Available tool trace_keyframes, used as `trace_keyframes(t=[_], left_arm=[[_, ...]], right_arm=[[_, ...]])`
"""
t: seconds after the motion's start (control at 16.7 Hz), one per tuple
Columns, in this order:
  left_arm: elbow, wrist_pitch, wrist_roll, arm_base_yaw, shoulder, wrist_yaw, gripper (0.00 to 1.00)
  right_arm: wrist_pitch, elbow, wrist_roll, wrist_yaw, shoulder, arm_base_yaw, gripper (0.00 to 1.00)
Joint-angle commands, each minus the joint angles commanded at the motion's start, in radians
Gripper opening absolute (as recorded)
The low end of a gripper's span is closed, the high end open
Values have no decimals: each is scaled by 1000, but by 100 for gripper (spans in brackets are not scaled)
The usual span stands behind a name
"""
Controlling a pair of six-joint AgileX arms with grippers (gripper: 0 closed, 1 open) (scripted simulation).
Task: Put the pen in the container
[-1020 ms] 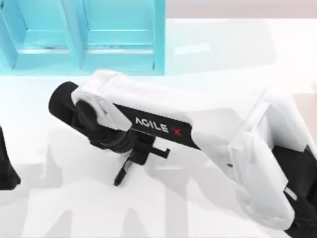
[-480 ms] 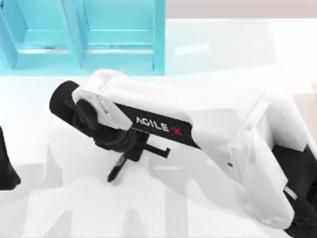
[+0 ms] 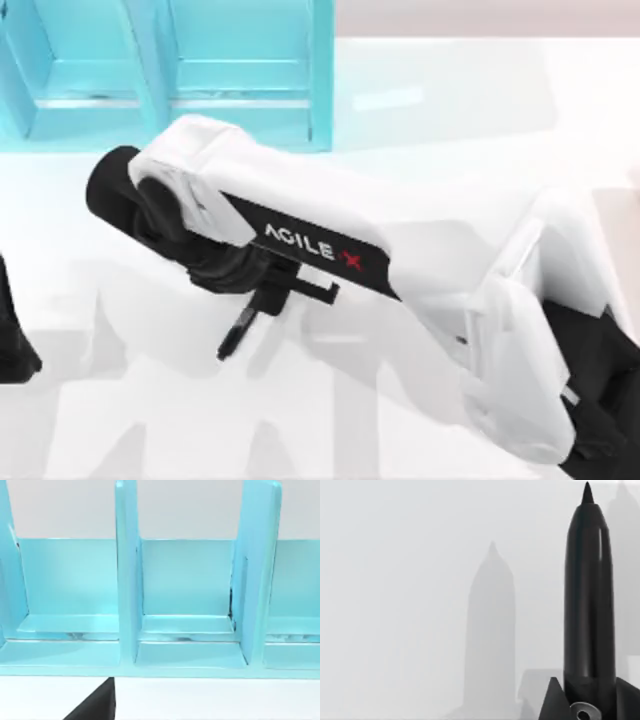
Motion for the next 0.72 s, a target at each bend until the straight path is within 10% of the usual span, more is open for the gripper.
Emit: trace_keyframes(t=[0.72], left_arm=[[0, 0, 0, 0, 0, 0, 100]], right_arm=[[-361, 465, -2, -3, 76, -11, 0]])
